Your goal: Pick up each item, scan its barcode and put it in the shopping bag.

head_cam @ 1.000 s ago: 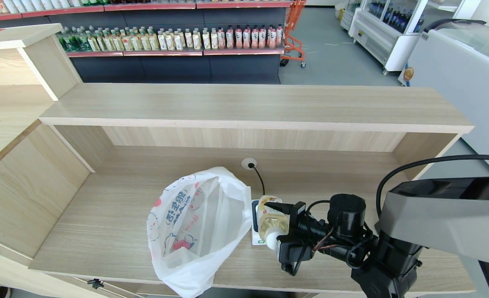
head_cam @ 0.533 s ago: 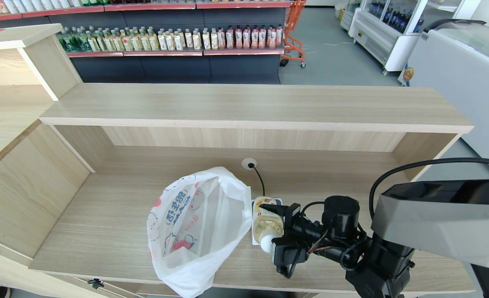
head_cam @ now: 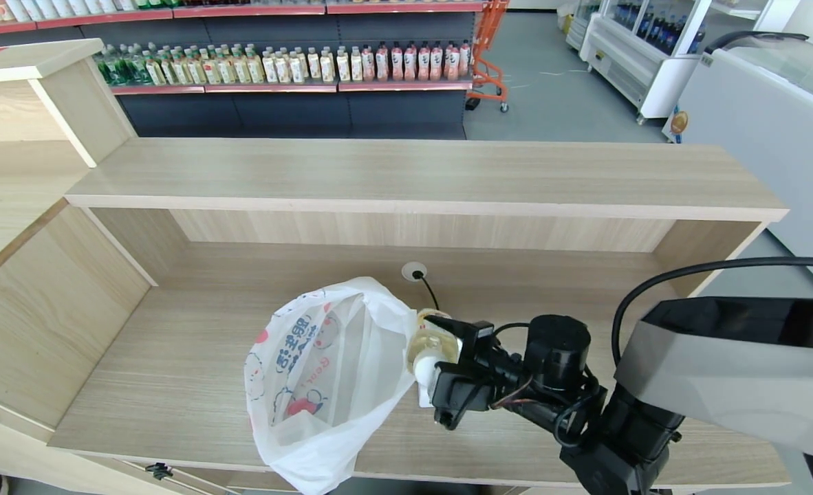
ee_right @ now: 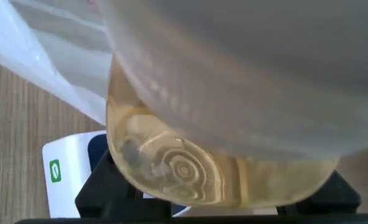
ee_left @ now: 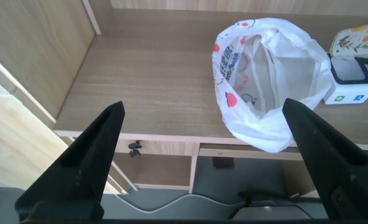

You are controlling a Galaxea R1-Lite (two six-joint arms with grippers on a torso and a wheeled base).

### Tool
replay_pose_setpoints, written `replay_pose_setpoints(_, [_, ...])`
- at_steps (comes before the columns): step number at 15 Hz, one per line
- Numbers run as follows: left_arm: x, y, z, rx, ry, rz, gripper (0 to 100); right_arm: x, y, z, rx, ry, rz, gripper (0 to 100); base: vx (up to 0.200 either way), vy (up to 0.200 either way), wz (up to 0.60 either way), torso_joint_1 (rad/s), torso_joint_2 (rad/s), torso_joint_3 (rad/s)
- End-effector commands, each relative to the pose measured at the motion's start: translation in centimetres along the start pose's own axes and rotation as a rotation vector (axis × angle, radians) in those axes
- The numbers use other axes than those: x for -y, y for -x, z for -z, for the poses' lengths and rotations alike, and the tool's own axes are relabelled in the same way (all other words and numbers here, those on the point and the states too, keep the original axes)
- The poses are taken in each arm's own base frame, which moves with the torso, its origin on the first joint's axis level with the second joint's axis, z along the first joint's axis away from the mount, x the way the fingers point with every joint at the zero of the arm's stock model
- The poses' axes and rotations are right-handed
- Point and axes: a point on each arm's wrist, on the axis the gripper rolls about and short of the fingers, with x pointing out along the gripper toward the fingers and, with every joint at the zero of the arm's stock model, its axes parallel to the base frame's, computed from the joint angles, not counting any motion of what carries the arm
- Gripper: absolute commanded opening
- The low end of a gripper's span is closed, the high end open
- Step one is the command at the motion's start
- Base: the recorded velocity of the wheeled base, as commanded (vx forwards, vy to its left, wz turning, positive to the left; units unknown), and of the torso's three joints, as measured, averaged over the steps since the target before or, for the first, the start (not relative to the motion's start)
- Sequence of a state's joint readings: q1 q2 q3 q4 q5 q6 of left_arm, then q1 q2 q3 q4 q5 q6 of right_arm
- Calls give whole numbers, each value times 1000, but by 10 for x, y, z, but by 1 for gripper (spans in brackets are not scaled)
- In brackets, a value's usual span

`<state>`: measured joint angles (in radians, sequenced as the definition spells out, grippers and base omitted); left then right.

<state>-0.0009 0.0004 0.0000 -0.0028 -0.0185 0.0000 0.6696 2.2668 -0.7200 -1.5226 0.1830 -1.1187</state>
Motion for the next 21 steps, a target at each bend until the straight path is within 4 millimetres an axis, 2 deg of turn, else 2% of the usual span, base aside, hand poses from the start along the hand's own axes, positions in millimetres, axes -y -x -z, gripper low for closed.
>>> replay_pose_setpoints(1, [0, 0, 0, 1, 0, -1, 100, 46, 11, -87, -70, -309, 187, 0, 0, 0, 0, 0, 0, 0])
replay_pose_setpoints(3, [0, 0, 0, 1, 0, -1, 100, 76, 24, -102, -212, -533, 275, 0, 0, 0, 0, 0, 0, 0])
replay_pose_setpoints(4, [0, 0, 0, 1, 0, -1, 100, 89, 34, -98, -271, -643, 318, 0, 0, 0, 0, 0, 0, 0])
replay_pose_setpoints(7, [0, 0, 0, 1, 0, 1, 100, 101, 49, -75, -340, -804, 375, 0, 0, 0, 0, 0, 0, 0])
replay_pose_setpoints(8, [0, 0, 0, 1, 2, 1, 100, 101, 47, -73, -334, -867, 386, 0, 0, 0, 0, 0, 0, 0])
replay_pose_setpoints(10, [0, 0, 0, 1, 3, -1, 100, 95, 41, -75, -283, -991, 347, 0, 0, 100, 0, 1, -1, -1])
replay_pose_setpoints(12, [0, 0, 0, 1, 2, 1, 100, 87, 38, -85, -225, -1033, 264, 0, 0, 200, 0, -10, -7, 5])
replay_pose_setpoints(16, [0, 0, 0, 1, 3, 1, 100, 66, 24, -98, -195, -1035, 166, 0, 0, 200, 0, 10, 7, 4])
replay_pose_setpoints(18, [0, 0, 0, 1, 2, -1, 100, 50, 16, -97, -218, -1021, 129, 0, 0, 200, 0, -2, -2, 7])
replay_pose_setpoints(21, [0, 0, 0, 1, 0, 1, 100, 22, 10, -100, -251, -1007, 67, 0, 0, 0, 0, 0, 0, 0])
